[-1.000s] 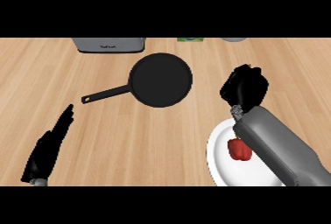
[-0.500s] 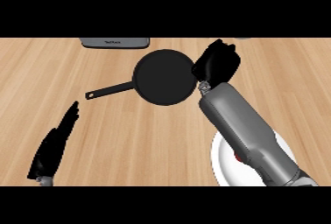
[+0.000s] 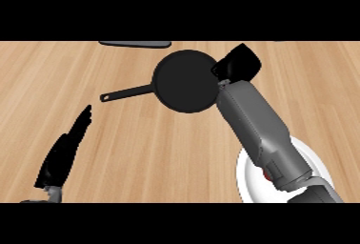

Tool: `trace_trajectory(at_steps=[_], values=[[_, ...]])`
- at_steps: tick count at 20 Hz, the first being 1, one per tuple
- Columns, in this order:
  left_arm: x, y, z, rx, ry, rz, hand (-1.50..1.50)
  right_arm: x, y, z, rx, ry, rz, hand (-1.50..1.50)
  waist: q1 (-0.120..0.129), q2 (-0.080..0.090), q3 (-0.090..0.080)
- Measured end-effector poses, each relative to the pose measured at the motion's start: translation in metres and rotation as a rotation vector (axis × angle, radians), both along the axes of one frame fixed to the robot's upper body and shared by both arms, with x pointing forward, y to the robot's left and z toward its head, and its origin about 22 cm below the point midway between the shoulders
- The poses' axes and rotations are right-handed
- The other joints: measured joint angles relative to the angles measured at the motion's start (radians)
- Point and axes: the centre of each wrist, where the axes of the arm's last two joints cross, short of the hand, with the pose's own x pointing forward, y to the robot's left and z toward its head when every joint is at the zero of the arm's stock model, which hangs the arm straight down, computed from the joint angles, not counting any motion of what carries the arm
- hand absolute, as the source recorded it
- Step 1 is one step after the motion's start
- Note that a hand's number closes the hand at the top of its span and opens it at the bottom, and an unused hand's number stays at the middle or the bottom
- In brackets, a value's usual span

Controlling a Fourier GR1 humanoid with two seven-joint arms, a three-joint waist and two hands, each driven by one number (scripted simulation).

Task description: Pick the pear from the plate and place it in the pan

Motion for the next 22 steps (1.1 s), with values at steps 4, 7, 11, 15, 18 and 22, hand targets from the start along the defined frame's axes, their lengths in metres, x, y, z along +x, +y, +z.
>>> trace_trajectory(at_steps=[4, 7, 11, 15, 18, 22], values=[[0.005, -0.005, 0.001, -0.001, -0.009, -0.015, 0.0, 0.006, -0.009, -0.013, 0.108, 0.068, -0.02, 1.5, 0.018, 0.008, 0.001], [0.007, -0.007, 0.002, 0.0, -0.019, -0.025, 0.0, 0.008, -0.021, -0.018, 0.277, 0.055, -0.071, -1.5, 0.028, 0.013, 0.003], [0.009, -0.01, 0.006, -0.002, -0.022, -0.041, 0.0, 0.011, -0.03, -0.018, 0.451, -0.016, -0.134, -1.5, 0.043, 0.016, 0.005], [0.012, -0.007, 0.007, 0.005, -0.025, -0.045, 0.0, 0.012, -0.033, -0.017, 0.483, -0.171, -0.155, -1.5, 0.045, 0.017, 0.004], [0.01, -0.007, 0.005, 0.005, -0.025, -0.043, 0.0, 0.012, -0.034, -0.017, 0.466, -0.3, -0.174, -1.5, 0.042, 0.014, 0.003], [0.01, -0.004, 0.002, 0.003, -0.018, -0.031, 0.0, 0.013, -0.038, -0.021, 0.449, -0.446, -0.233, -1.5, 0.027, 0.008, 0.001]])
